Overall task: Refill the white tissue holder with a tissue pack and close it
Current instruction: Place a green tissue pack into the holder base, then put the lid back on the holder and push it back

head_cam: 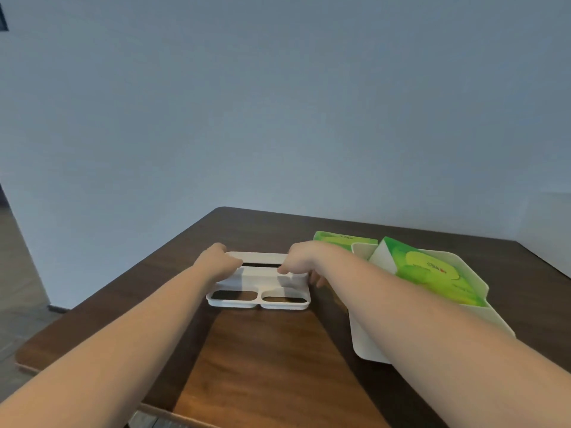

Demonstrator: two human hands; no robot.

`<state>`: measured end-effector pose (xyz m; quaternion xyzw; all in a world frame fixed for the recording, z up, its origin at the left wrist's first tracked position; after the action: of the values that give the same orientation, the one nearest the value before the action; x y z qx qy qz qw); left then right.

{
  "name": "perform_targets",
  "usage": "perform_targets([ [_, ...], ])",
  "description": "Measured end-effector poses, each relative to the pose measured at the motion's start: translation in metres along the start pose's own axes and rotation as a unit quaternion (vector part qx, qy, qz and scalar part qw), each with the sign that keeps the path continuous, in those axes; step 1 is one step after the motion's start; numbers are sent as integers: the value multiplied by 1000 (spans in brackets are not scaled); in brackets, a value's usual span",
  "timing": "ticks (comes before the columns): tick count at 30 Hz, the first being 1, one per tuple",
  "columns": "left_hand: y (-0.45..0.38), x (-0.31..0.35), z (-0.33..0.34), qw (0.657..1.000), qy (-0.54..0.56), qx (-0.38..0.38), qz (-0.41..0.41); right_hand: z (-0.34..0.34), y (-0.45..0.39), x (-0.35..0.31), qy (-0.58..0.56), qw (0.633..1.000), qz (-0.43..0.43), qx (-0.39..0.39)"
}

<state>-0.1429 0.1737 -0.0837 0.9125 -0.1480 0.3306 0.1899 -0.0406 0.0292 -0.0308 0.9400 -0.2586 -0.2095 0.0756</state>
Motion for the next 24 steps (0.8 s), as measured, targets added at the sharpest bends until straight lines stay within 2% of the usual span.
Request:
perform_targets([
  [4, -2, -3, 2, 1000, 22, 4, -21, 2, -4, 3, -68, 997, 30, 17],
  [8, 3, 1, -7, 995, 74, 68, -10, -6, -7, 9, -198, 976, 68, 57],
  [11, 17, 15, -19, 986, 112, 119, 16, -26, -4, 17, -270, 955, 43, 115],
  [13, 26, 30, -26, 980, 148, 125, 38, -44, 7, 24, -310, 938, 20, 157],
  [20, 67, 87, -11, 963, 226, 108, 98, -94, 55, 77, -319, 907, 42, 271],
  [24, 89, 113, 11, 966, 217, 77, 119, -101, 86, 119, -311, 903, 73, 287],
])
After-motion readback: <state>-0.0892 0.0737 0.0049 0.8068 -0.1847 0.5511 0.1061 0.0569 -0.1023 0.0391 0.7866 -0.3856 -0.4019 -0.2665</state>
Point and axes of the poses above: each hand's wrist, its own y-axis away from the middle knuckle, its own z-axis out of the palm, x = y × z, the point moved 2 cm from there along -y, towards the middle knuckle, and after that the axes turned 11 degrees about -z, right-handed, at the moved point
